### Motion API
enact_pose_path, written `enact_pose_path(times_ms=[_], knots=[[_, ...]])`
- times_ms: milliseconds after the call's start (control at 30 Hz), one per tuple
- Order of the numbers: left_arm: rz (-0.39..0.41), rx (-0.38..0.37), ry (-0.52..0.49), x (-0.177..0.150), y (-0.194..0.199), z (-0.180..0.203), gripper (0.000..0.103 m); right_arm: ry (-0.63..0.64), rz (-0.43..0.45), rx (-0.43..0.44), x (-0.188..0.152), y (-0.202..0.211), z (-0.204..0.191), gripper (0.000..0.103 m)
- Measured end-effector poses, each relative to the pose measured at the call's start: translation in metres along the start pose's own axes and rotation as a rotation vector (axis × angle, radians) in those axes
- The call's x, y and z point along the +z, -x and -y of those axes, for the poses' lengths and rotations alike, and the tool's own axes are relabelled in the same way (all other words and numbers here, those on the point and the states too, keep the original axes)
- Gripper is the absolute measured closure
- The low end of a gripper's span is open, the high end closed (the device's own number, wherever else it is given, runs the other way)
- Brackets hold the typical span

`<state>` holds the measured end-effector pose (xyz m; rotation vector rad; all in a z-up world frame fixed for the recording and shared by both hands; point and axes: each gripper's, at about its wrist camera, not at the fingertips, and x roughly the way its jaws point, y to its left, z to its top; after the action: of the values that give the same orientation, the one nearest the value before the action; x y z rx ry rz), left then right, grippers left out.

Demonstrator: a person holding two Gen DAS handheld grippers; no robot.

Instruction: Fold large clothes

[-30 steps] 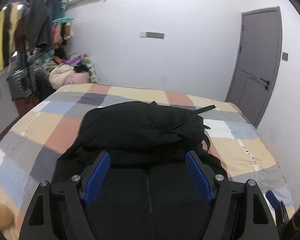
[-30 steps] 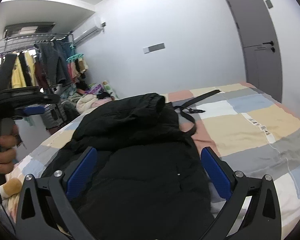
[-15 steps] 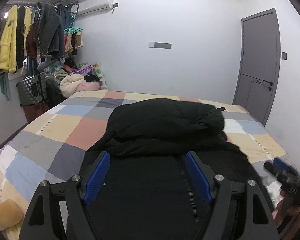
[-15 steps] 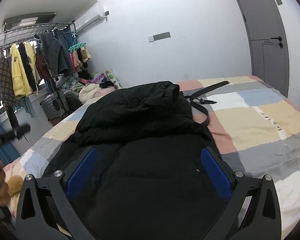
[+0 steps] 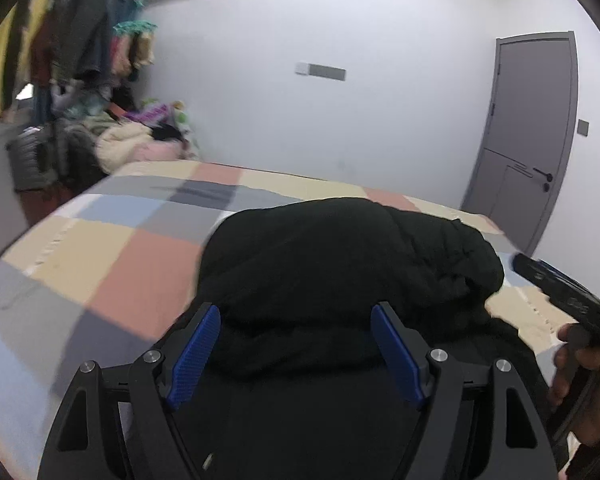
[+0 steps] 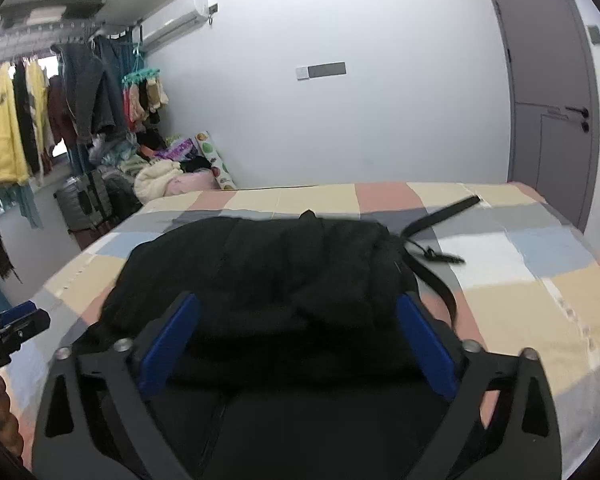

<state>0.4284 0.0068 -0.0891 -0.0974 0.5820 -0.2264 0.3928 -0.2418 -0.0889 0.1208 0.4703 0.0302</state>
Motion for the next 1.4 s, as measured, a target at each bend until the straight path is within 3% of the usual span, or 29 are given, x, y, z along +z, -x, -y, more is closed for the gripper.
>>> enact_pose_path(times_ms=[167, 300, 467, 667, 900, 1067, 1267, 1400], knots=[[-0.061, -0.032, 0.060, 0.033, -0.082, 0.003, 0.026, -0.010, -0.013, -0.002, 0.030, -0.065, -0.005, 0.011], [-0.078, 0.038, 0.034, 0.054, -0.141, 0.002, 0.026, 0.079, -0.057, -0.078, 0.029, -0.119, -0.004, 0.011], [-0.066, 0.061, 0.029, 0.048, -0.181, -0.006, 0.020, 0.076, -0.094, -0.069, 0.011, -0.162, 0.014, 0.009], [-0.068, 0.058, -0.019, 0.034, -0.207, -0.005, 0.018, 0.069, -0.098, -0.058, -0.006, -0.185, 0.025, 0.009], [-0.062, 0.056, -0.045, 0.018, -0.213, -0.003, 0.017, 0.054, -0.077, -0.041, -0.024, -0.196, 0.027, 0.008], [-0.090, 0.068, -0.047, 0.022, -0.204, -0.003, 0.018, 0.068, -0.128, -0.064, -0.020, -0.194, 0.021, 0.007], [-0.091, 0.125, -0.110, 0.033, -0.153, 0.004, 0.018, 0.035, -0.139, -0.061, -0.004, -0.150, 0.017, 0.007], [-0.066, 0.121, -0.047, 0.044, -0.096, -0.001, 0.018, 0.025, -0.108, -0.040, 0.009, -0.101, 0.012, 0.007]])
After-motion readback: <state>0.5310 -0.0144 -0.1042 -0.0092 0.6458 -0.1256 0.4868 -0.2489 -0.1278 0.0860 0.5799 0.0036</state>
